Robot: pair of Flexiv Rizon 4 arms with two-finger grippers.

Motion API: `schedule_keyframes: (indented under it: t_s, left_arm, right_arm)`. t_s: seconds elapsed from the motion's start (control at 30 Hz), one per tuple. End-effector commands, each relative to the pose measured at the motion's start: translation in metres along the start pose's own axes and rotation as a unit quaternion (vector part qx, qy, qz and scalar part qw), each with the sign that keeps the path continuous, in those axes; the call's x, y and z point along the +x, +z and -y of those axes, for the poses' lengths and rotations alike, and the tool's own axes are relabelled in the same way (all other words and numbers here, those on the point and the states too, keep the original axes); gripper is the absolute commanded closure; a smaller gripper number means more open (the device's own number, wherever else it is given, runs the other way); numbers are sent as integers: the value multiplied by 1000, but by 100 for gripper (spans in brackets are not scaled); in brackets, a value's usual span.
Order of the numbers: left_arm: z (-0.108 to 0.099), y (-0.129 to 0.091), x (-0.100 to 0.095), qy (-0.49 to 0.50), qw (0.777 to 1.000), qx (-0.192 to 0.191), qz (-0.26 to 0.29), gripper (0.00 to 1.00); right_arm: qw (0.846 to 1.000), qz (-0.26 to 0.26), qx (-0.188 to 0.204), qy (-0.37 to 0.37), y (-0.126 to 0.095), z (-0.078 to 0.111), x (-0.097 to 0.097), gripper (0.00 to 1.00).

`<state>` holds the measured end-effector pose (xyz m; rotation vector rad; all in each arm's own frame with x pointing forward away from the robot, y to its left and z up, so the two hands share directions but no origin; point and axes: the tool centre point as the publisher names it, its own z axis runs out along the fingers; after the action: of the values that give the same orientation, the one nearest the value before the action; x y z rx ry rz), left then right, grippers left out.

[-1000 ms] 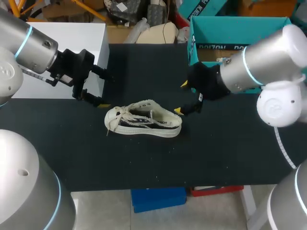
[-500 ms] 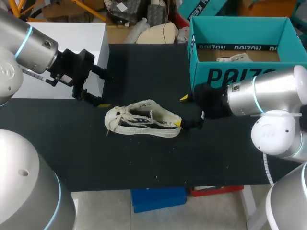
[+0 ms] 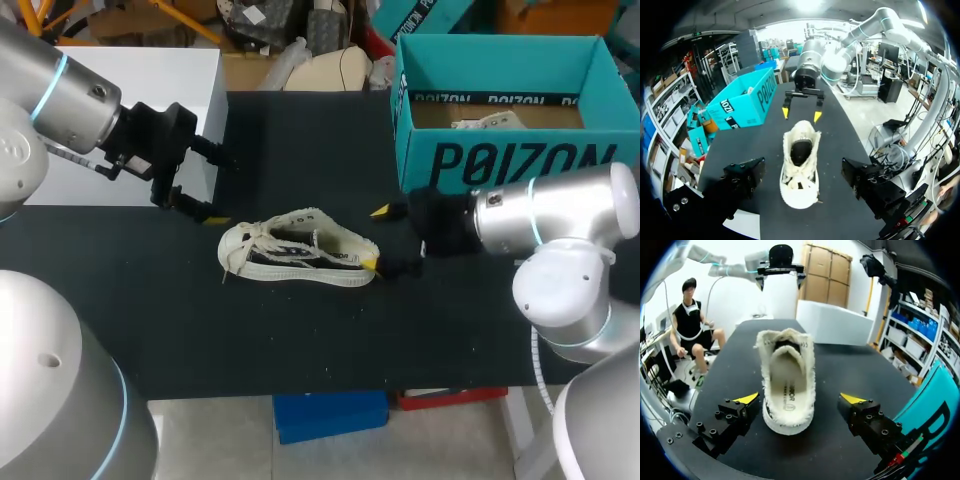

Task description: Take the shoe out of the shoebox, open the shoe tongue, remove and reinsert the insole, then place the shoe into the shoebox

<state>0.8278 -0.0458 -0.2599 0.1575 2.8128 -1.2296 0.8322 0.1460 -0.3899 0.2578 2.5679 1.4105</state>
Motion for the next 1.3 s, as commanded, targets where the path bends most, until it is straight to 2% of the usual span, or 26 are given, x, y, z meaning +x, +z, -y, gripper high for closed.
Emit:
schedule_keyframes:
  t_s: [0.03, 0.33, 0.7, 1.3]
  left_arm:
    - [-1, 2, 0, 1, 1000, 0, 2, 0]
    - [-1, 2, 0, 1, 1000, 0, 2, 0]
    - [-1, 2, 0, 1, 1000, 0, 2, 0]
    - [-1, 2, 0, 1, 1000, 0, 2, 0]
  right_arm:
    - [1000, -2, -24, -1, 12, 5, 0, 0]
    - [999, -19, -31, 7, 26, 11, 12, 0]
    - [999, -36, -35, 11, 42, 14, 14, 0]
    - [998, -46, -35, 22, 53, 22, 22, 0]
